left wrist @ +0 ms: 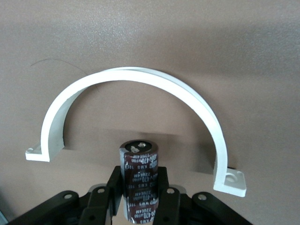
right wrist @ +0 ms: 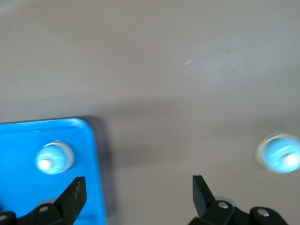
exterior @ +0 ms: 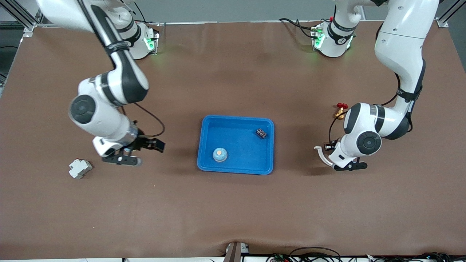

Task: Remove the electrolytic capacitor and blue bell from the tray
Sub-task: 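Lower the capacitor beside the white arch while the right gripper returns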

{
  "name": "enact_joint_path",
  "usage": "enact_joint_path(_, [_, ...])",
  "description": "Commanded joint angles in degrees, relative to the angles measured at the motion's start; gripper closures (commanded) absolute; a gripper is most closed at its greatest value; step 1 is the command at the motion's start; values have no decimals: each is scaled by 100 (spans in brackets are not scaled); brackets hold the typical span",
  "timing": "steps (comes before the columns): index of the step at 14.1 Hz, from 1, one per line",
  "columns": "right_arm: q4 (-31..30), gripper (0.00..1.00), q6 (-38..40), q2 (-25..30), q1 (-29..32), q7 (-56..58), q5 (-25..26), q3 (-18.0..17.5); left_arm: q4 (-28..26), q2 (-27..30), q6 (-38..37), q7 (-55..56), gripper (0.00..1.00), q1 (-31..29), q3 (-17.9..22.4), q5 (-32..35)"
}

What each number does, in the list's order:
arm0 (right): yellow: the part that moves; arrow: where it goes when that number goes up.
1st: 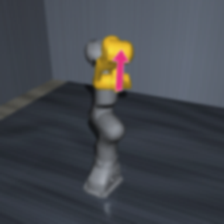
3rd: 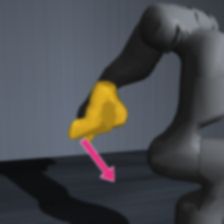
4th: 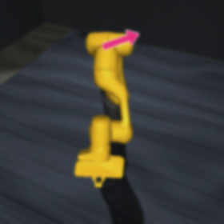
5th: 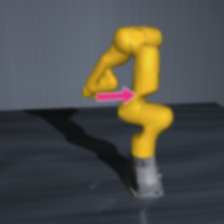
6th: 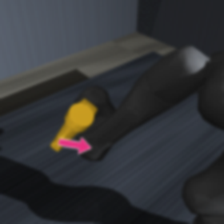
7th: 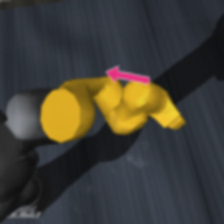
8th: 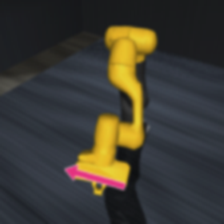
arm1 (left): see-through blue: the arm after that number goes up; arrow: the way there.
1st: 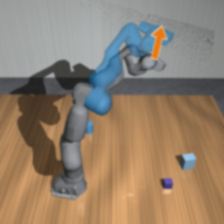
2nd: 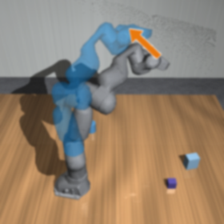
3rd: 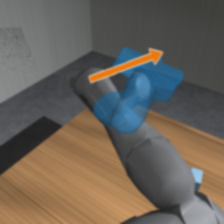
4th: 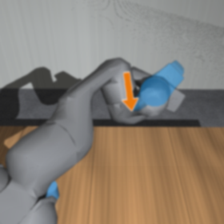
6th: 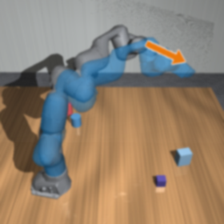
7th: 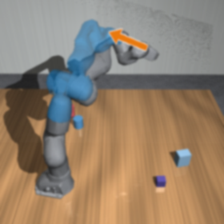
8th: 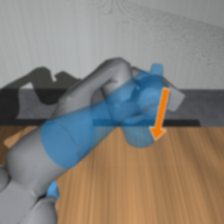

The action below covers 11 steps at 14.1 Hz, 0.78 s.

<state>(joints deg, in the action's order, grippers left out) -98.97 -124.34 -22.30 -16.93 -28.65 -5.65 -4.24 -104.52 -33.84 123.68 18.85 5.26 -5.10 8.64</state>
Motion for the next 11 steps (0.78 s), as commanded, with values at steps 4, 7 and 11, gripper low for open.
enact_joint_path(4, [1492, 0, 51, -1424, -1118, -2282, 573, 90, 19, -140, -1, -4, 77, 2, -26, 138])
enact_joint_path(7, [1924, 0, 25, -1830, -1286, -2715, 583, 99, 28, -114, -28, -66, 44, -51, -35, 138])
enact_joint_path(11, [2170, 0, 16, -2103, -1471, -3163, 977, 134, 63, 183, -342, 31, 0, -34, -35, 129])
